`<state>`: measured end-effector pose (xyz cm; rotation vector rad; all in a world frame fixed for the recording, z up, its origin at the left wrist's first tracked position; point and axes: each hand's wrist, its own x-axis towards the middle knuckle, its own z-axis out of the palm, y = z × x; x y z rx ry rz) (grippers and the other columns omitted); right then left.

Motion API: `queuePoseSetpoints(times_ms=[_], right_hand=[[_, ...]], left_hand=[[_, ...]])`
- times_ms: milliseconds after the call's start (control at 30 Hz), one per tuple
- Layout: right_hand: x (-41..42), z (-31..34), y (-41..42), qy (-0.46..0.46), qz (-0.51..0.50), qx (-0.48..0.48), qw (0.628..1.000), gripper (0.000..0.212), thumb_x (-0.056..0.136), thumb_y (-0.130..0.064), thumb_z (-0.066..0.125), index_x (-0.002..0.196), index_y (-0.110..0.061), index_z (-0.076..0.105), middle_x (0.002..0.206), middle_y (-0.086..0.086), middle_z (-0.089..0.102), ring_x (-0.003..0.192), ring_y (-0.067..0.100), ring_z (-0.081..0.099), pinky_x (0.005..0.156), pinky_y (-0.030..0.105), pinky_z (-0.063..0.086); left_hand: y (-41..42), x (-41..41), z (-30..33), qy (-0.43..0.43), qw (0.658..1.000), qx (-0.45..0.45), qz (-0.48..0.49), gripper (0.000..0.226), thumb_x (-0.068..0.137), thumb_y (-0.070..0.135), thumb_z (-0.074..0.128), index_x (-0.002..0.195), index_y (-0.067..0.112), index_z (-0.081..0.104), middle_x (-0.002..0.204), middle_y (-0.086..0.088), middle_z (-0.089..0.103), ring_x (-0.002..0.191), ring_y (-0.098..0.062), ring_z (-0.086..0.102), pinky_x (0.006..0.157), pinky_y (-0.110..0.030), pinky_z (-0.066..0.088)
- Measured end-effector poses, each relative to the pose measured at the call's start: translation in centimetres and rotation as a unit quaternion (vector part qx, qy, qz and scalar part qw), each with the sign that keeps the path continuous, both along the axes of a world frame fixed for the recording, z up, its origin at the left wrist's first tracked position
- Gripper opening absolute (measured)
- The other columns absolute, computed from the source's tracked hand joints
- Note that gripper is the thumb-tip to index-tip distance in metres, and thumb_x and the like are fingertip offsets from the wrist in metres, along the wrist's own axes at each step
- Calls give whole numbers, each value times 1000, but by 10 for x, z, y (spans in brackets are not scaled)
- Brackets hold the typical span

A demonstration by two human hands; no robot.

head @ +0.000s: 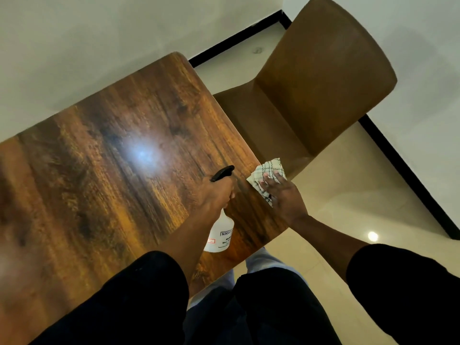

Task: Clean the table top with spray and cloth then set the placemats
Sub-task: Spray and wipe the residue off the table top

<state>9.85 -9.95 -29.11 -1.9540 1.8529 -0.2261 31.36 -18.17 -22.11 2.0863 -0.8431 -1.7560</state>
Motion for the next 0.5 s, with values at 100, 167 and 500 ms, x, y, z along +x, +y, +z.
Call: queuePoseSetpoints(times_ms=[100, 167, 500], right_hand=[[6, 3, -33, -21, 15, 31, 999, 53, 93, -11, 49, 144, -20, 57, 154, 4, 47, 151, 34, 31, 114, 56, 37], [12, 1, -62, -22, 25, 38, 999, 57, 91, -6, 55, 146, -21, 55, 156, 3, 45, 152, 32, 28, 114, 55, 37], [34, -8, -155, 13, 70, 36, 997, 79, 81, 16, 58, 148, -24, 52, 159, -1, 40, 153, 30, 25, 113, 51, 39]], left_hand=[[-10, 2, 5, 34, 999, -6, 28, 12, 91, 18, 74, 88, 7, 77, 74, -12, 76, 69, -24, 69, 54, -31, 43], [-14, 4, 8, 44, 998, -10, 47, 10, 92, 16, 75, 88, 7, 78, 78, -14, 77, 73, -24, 73, 56, -32, 44], [-16, 3, 17, 34, 993, -34, 111, 13, 96, 12, 70, 86, 6, 76, 70, -11, 74, 74, -30, 68, 49, -32, 39]])
